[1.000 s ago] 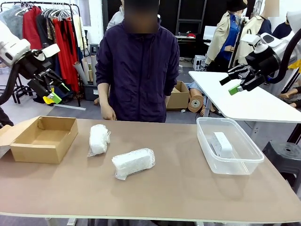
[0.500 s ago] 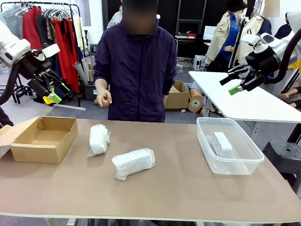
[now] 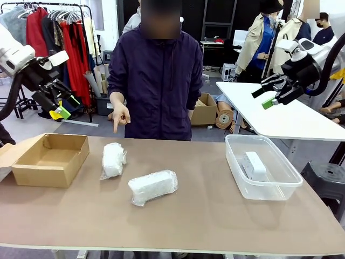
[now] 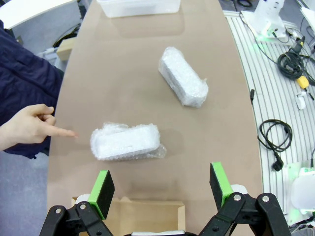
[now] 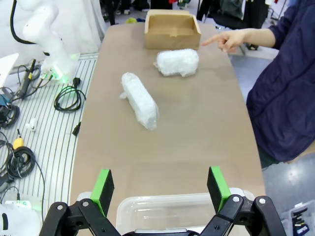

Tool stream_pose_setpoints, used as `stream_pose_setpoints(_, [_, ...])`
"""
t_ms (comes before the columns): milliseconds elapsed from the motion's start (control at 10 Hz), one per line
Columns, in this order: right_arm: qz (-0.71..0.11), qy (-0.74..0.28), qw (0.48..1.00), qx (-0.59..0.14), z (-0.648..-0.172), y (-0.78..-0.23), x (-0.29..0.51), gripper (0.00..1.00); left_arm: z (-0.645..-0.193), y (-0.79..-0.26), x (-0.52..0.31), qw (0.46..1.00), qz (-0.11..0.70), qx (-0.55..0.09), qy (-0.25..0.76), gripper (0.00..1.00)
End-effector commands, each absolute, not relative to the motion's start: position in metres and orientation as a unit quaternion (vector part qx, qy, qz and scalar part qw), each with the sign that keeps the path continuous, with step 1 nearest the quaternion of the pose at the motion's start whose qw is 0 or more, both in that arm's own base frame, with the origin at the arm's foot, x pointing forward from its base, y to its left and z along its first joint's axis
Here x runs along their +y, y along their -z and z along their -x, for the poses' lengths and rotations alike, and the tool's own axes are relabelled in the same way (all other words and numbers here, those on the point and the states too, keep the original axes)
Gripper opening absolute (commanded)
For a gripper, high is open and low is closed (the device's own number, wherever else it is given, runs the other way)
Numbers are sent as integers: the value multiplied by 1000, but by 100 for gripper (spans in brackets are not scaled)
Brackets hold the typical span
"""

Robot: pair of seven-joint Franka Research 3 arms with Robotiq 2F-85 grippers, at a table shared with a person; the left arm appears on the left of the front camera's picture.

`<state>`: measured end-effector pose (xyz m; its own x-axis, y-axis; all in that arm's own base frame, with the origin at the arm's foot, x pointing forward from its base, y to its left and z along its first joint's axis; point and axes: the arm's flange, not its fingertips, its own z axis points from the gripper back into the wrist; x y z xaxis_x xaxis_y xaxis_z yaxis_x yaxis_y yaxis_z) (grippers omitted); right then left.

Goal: Separate and place wrapped and unwrapped clocks.
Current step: Pick up the Digital clock indicated by the person.

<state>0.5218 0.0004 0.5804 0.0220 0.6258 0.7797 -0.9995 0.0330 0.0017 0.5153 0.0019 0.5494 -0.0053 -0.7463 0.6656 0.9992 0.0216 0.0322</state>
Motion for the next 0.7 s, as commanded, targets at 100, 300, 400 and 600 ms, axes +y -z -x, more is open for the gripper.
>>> stream_pose_setpoints(100, [-297, -631, 646, -310, -516, -579, 1, 100, -513, -551, 2, 662, 238, -266, 659, 100])
stream_pose_setpoints(300, [-297, -631, 646, -310, -516, -579, 1, 100, -515, -549, 2, 664, 238, -265, 658, 100])
stream_pose_setpoints(400, [-297, -631, 646, -310, -516, -579, 1, 100, -516, -557, 2, 673, 269, -221, 652, 100])
stream_pose_setpoints(600, [-297, -631, 646, -310, -516, -579, 1, 100, -517, -558, -22, 705, 303, -209, 606, 100])
